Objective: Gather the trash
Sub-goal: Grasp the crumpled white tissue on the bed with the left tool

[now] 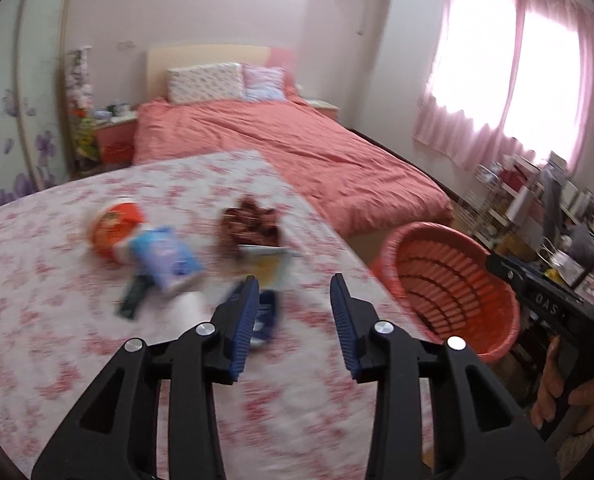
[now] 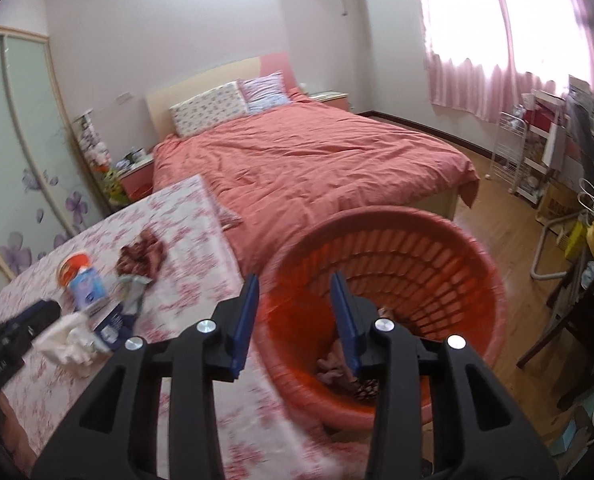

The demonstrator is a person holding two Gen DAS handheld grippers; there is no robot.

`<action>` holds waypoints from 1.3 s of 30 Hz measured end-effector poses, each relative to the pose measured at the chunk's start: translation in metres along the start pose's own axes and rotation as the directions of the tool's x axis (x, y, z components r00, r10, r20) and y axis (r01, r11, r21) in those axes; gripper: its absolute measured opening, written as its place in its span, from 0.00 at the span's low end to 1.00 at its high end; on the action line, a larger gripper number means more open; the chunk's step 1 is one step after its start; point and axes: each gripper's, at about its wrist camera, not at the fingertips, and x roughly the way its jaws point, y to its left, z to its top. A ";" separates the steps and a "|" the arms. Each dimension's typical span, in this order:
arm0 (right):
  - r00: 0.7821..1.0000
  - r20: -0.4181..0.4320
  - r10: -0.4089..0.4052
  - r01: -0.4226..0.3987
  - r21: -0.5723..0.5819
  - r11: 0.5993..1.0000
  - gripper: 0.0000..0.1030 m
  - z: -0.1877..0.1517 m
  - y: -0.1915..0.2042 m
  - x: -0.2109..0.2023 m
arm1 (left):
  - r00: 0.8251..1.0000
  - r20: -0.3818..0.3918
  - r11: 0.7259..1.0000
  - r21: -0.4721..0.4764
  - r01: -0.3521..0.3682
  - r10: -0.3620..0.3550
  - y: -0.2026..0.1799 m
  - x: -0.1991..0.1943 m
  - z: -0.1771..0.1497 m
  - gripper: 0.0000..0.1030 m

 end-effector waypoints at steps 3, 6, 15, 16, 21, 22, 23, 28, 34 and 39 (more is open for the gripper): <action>1.000 -0.012 0.016 -0.016 -0.036 0.999 0.38 -0.010 0.021 0.000 | 0.999 0.020 0.998 -0.039 -0.040 0.041 0.024 -0.010 -0.009 0.51; 0.999 -0.028 0.026 -0.028 -0.071 0.997 0.39 -0.022 0.037 0.001 | 0.997 0.035 0.996 -0.064 -0.062 0.064 0.040 -0.017 -0.022 0.60; 0.997 -0.075 0.023 -0.031 -0.102 0.994 0.40 -0.038 0.049 0.009 | 0.996 0.006 0.995 -0.049 -0.091 0.092 0.037 -0.001 -0.045 0.73; 0.997 -0.079 0.020 -0.028 -0.102 0.994 0.40 -0.039 0.048 0.010 | 0.995 0.003 0.994 -0.045 -0.104 0.105 0.035 0.003 -0.044 0.73; 0.996 -0.089 0.014 -0.023 -0.095 0.995 0.40 -0.040 0.044 0.012 | 0.981 -0.009 0.980 -0.035 -0.196 0.196 0.034 0.018 -0.044 0.72; 0.996 -0.090 0.014 -0.022 -0.095 0.995 0.40 -0.040 0.044 0.013 | 0.979 -0.015 0.978 -0.037 -0.204 0.203 0.037 0.021 -0.045 0.72; 0.996 -0.090 0.014 -0.023 -0.095 0.995 0.40 -0.040 0.044 0.013 | 0.978 -0.022 0.977 -0.039 -0.209 0.208 0.039 0.023 -0.045 0.71; 0.995 -0.092 0.024 -0.033 -0.102 0.994 0.40 -0.041 0.048 0.015 | 0.979 -0.077 0.979 -0.059 -0.195 0.190 0.051 0.034 -0.053 0.44; 0.995 -0.092 0.045 -0.056 -0.127 0.990 0.40 -0.041 0.065 0.014 | 0.987 -0.039 0.981 -0.103 -0.161 0.158 0.063 0.021 -0.052 0.36; 0.992 -0.100 0.075 -0.089 -0.145 0.985 0.40 -0.037 0.085 0.019 | 0.985 0.002 0.976 -0.138 -0.171 0.173 0.083 0.000 -0.045 0.36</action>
